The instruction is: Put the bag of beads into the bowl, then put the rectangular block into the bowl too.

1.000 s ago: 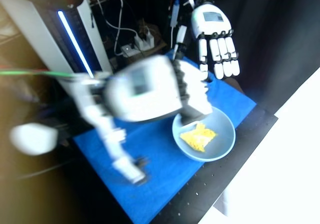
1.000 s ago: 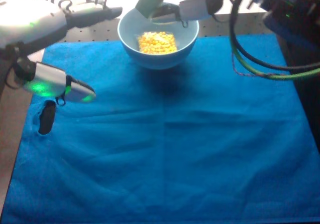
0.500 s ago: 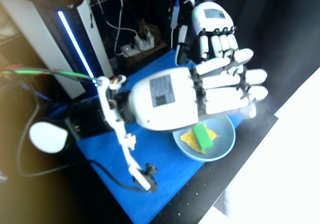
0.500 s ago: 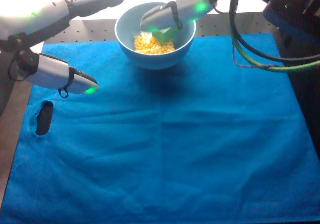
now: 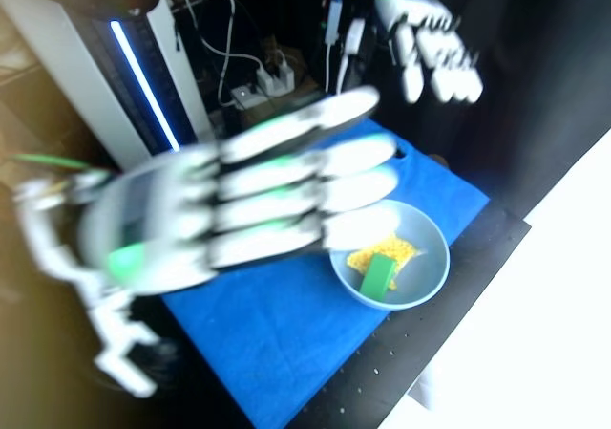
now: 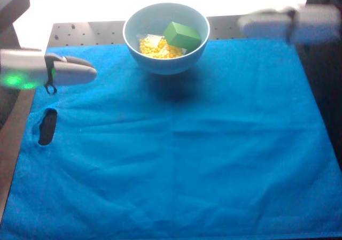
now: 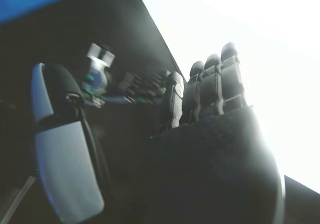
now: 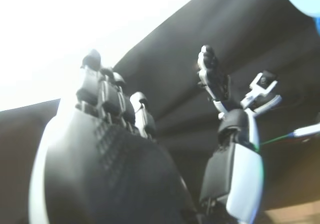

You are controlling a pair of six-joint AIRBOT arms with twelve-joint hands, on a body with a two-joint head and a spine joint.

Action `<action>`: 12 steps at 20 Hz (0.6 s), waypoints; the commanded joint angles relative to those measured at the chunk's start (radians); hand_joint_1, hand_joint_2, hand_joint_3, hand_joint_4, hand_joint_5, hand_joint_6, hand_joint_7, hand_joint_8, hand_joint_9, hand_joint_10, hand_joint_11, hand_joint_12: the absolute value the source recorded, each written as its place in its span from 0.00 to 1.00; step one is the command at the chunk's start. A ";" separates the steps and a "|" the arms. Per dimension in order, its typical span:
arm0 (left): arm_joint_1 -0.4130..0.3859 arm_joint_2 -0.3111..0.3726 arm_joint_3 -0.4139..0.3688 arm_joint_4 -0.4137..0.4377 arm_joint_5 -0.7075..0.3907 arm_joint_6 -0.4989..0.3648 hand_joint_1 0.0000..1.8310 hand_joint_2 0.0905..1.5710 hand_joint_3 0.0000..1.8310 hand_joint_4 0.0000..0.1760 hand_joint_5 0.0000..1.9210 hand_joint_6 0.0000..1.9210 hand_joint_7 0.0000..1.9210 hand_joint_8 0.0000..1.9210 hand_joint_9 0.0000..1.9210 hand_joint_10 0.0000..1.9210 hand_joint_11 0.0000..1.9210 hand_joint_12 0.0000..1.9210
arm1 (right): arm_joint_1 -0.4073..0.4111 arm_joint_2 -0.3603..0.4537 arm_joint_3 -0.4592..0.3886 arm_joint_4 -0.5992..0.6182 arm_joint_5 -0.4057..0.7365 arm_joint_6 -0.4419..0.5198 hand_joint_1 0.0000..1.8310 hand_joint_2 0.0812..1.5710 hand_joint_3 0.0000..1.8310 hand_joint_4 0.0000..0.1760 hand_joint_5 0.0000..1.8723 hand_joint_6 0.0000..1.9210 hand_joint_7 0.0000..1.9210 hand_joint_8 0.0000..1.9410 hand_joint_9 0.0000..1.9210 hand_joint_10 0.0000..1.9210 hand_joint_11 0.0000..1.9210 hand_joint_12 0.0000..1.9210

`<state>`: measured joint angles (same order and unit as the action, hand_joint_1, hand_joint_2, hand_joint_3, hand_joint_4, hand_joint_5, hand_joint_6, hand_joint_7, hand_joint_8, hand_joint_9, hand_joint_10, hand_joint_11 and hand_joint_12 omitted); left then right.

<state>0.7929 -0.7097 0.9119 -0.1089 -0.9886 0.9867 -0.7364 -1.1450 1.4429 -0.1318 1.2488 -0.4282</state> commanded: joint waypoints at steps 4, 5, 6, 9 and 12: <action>0.214 -0.007 -0.066 -0.134 -0.490 -0.030 0.40 0.63 0.02 0.79 0.02 0.00 0.01 0.00 0.00 0.00 0.00 0.00 | -0.184 0.050 -0.111 0.203 0.354 0.002 0.31 0.55 0.00 0.98 0.00 0.00 0.01 0.00 0.00 0.00 0.00 0.00; 0.281 -0.018 -0.079 -0.163 -0.578 -0.058 0.34 0.63 0.02 0.51 0.00 0.00 0.01 0.00 0.00 0.00 0.00 0.00 | -0.219 0.058 -0.138 0.224 0.399 0.002 0.34 0.53 0.00 0.96 0.00 0.00 0.02 0.01 0.00 0.00 0.00 0.00; 0.322 -0.027 -0.084 -0.181 -0.631 -0.078 0.31 0.60 0.01 0.45 0.00 0.00 0.01 0.00 0.00 0.00 0.00 0.00 | -0.242 0.063 -0.158 0.236 0.426 0.002 0.33 0.53 0.00 0.99 0.00 0.00 0.02 0.00 0.00 0.00 0.00 0.00; 0.387 -0.046 -0.090 -0.209 -0.702 -0.120 0.20 0.68 0.01 0.64 0.00 0.00 0.01 0.00 0.00 0.00 0.00 0.00 | -0.349 0.076 -0.215 0.310 0.514 0.002 0.38 0.57 0.01 1.00 0.00 0.00 0.00 0.00 0.00 0.00 0.00 0.00; 0.391 -0.066 -0.089 -0.208 -0.708 -0.142 0.14 0.68 0.01 0.47 0.00 0.00 0.00 0.00 0.02 0.00 0.03 0.02 | -0.419 0.083 -0.239 0.378 0.514 0.002 0.33 0.60 0.00 1.00 0.00 0.00 0.00 0.00 0.00 0.00 0.00 0.00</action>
<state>1.1904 -0.7795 0.8207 -0.3294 -1.5753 0.8448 -1.1648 -1.0679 1.2022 0.2443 1.6321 -0.4309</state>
